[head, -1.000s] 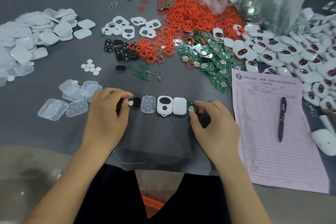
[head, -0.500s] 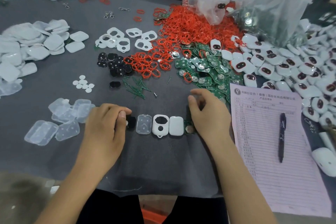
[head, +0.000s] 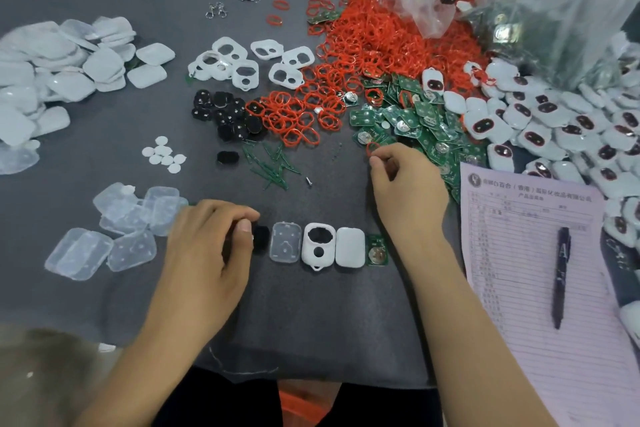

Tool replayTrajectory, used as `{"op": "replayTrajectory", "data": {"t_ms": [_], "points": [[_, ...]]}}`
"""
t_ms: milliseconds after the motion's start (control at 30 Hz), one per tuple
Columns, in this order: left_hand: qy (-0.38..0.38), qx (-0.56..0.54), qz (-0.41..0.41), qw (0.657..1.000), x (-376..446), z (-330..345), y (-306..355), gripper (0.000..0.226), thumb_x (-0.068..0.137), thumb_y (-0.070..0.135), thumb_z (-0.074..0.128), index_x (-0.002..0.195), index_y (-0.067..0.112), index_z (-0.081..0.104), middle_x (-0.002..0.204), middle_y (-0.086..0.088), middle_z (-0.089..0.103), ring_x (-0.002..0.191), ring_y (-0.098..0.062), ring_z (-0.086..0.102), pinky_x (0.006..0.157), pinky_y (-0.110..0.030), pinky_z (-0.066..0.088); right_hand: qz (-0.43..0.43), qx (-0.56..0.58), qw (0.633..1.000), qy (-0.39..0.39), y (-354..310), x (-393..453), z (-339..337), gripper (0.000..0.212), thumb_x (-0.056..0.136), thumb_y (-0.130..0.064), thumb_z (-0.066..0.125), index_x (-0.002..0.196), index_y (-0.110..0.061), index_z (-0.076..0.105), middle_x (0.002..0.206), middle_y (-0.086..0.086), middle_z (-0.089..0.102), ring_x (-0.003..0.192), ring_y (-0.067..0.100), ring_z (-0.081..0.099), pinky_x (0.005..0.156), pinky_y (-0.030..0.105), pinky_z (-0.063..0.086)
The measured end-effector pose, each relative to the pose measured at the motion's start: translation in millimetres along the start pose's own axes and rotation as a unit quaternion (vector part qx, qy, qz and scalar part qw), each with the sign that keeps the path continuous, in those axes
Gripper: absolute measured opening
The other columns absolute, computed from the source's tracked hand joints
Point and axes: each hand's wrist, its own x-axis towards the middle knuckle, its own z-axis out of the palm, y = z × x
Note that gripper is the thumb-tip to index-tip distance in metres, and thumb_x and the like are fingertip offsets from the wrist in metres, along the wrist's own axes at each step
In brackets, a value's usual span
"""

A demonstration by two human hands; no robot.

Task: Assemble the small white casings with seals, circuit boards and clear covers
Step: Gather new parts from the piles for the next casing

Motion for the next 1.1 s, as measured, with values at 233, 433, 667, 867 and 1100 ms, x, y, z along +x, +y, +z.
{"op": "replayTrajectory", "data": {"t_ms": [233, 433, 667, 867, 1100], "points": [[-0.005, -0.014, -0.013, 1.0, -1.9, -2.2, 0.4, 0.016, 0.098, 0.008, 0.061, 0.106, 0.017, 0.071, 0.105, 0.007, 0.062, 0.103, -0.017, 0.051, 0.092, -0.015, 0.03, -0.03, 0.058, 0.998, 0.016, -18.8, -36.0, -18.9, 0.004, 0.097, -0.029, 0.064, 0.095, -0.03, 0.067, 0.1, -0.014, 0.059, 0.077, 0.001, 0.044, 0.066, 0.028, 0.033], [-0.044, -0.027, 0.013, 0.999, -2.1, -10.5, -9.0, 0.017, 0.097, 0.009, 0.063, 0.11, 0.015, 0.071, 0.11, 0.005, 0.063, 0.108, -0.016, 0.051, 0.095, -0.003, 0.027, -0.077, 0.082, 0.992, 0.064, -35.8, -113.7, -24.5, 0.006, 0.092, -0.033, 0.072, 0.088, -0.033, 0.067, 0.076, -0.021, 0.057, 0.069, 0.003, 0.05, 0.057, 0.022, 0.033], [-0.025, -0.002, 0.074, 0.997, -4.9, -14.3, -22.7, 0.009, 0.095, 0.015, 0.071, 0.103, 0.018, 0.073, 0.106, 0.007, 0.061, 0.106, -0.011, 0.049, 0.098, -0.003, 0.027, -0.272, 0.064, 0.96, 0.019, -40.9, -173.6, 3.9, 0.006, 0.092, -0.025, 0.076, 0.088, -0.02, 0.076, 0.096, -0.004, 0.068, 0.086, 0.021, 0.064, 0.059, 0.034, 0.053], [-0.023, 0.008, 0.093, 0.995, -2.8, -13.5, -25.4, 0.015, 0.094, 0.019, 0.072, 0.109, 0.02, 0.074, 0.109, 0.002, 0.062, 0.108, -0.018, 0.052, 0.099, -0.023, 0.038, -0.242, 0.051, 0.969, 0.008, -54.5, -173.6, 13.8, 0.004, 0.089, -0.026, 0.079, 0.089, -0.022, 0.078, 0.094, -0.007, 0.07, 0.084, 0.015, 0.068, 0.063, 0.028, 0.053], [0.015, 0.015, 0.087, 0.996, -8.8, -22.1, -38.9, 0.008, 0.095, 0.013, 0.07, 0.103, 0.015, 0.07, 0.106, 0.002, 0.06, 0.108, -0.02, 0.052, 0.097, -0.009, 0.03, -0.273, 0.089, 0.954, -0.084, -40.3, -161.5, 6.2, 0.017, 0.088, -0.024, 0.08, 0.104, -0.028, 0.074, 0.103, -0.016, 0.066, 0.09, 0.0, 0.06, 0.072, 0.02, 0.051]]}}
